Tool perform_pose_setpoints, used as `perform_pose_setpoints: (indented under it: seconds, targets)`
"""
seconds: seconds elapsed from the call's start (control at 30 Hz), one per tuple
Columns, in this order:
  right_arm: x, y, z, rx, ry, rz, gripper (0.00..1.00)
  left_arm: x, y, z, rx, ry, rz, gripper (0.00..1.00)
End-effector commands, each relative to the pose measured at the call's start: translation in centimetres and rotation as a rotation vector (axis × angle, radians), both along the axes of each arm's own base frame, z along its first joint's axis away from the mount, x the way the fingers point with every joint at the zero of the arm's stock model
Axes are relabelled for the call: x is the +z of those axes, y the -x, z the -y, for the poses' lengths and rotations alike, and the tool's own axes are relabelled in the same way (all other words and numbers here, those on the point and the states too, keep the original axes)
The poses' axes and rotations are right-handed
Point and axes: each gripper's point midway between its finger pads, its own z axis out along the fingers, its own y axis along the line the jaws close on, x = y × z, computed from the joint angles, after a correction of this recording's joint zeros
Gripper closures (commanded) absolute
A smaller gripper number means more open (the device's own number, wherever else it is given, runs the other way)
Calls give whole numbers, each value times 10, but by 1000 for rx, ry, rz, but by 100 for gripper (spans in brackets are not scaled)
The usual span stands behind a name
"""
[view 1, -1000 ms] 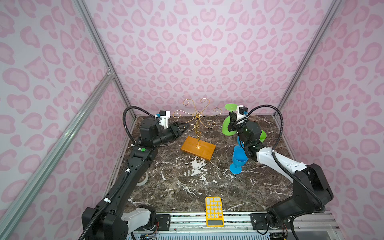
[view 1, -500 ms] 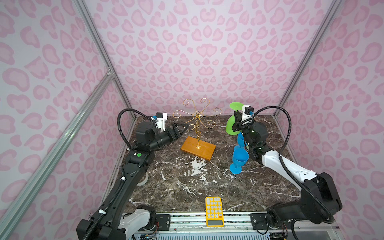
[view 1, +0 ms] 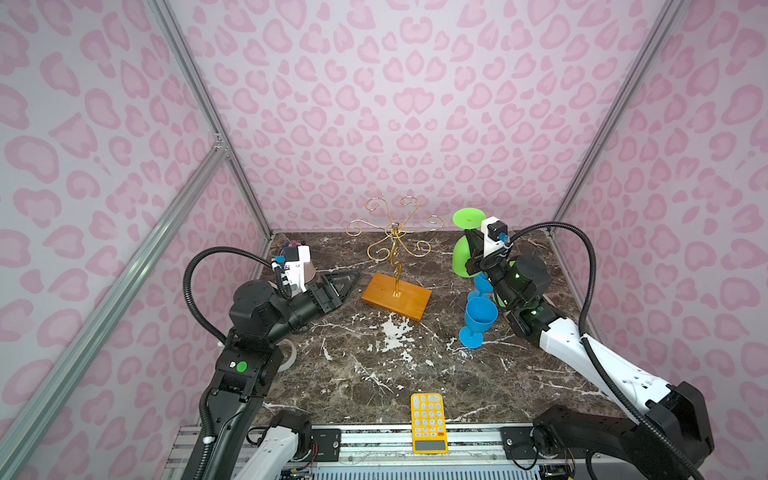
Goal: Take the wine glass off the wine glass rack
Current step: 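Pull the green glass away from the rack with the right gripper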
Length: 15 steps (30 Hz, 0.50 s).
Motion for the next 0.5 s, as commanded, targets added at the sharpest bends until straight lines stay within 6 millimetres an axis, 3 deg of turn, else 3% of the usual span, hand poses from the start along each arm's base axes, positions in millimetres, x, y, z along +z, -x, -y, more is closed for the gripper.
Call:
perform_pose_setpoints:
  seconds: [0.0,0.27,0.47]
  targets:
    - [-8,20,-16,49,117,9,100,18,8,10,-84,95,-22,22]
    - [5,88,-55,266,172,50,100,59,27,23,-226,176,-5,32]
    - [25,131,-77,413,153,75,100,60,26,41,-333,199,-48,40]
